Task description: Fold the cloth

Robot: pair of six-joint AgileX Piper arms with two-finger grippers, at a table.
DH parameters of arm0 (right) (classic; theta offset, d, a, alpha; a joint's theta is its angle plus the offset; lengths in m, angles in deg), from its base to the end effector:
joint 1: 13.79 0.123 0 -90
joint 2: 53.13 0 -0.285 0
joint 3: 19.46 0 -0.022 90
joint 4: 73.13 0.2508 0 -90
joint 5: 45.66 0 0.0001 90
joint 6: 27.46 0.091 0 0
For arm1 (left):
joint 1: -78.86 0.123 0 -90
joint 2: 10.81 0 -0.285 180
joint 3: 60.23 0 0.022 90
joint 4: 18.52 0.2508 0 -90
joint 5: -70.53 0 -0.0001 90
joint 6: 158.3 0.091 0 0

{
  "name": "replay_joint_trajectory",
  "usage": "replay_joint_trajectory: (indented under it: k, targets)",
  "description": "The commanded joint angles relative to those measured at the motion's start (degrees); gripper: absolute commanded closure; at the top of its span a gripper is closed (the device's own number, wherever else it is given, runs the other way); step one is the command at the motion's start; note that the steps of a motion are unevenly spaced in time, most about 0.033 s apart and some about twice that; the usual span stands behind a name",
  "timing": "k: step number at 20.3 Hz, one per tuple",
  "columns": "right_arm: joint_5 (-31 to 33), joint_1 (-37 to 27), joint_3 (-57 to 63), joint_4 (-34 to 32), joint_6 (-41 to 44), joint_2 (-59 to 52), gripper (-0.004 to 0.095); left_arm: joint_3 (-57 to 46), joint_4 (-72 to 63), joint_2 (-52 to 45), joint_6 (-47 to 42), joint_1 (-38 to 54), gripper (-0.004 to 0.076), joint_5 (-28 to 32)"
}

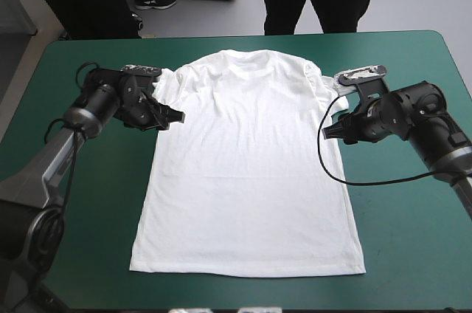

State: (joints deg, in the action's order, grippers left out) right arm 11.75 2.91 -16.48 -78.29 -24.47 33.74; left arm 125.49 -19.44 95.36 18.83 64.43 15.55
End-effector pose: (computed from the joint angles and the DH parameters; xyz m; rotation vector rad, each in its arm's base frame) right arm 0.2743 0.0751 0.3539 -0.3394 2.5414 0.0149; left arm 0.3558 -0.0928 0.2901 0.2651 2.7048 -0.1094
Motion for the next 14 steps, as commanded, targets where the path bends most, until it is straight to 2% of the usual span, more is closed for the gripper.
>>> replay_joint_trajectory:
  k: [1,5,11,14]
  targets:
    - [-2.72,-0.05,-1.93,-0.83,-1.11,-0.85,0.0398,5.15,-0.53,3.62,-0.58,1.64,0.0339,1.67]
    - [-3.51,-0.05,-1.82,-1.58,-1.76,-0.47,0.0399,9.1,-0.8,9.72,-0.32,4.26,0.0339,1.87]
    - [-4.03,-0.05,-1.82,-2.17,-2.28,2.68,0.0399,9.32,-3.11,14.31,0.18,4.76,0.0339,0.62]
    - [-6.31,-0.05,-1.94,-2.17,-2.27,5.1,0.0398,9.32,-3.43,14.9,0.18,4.66,0.0341,0.55]
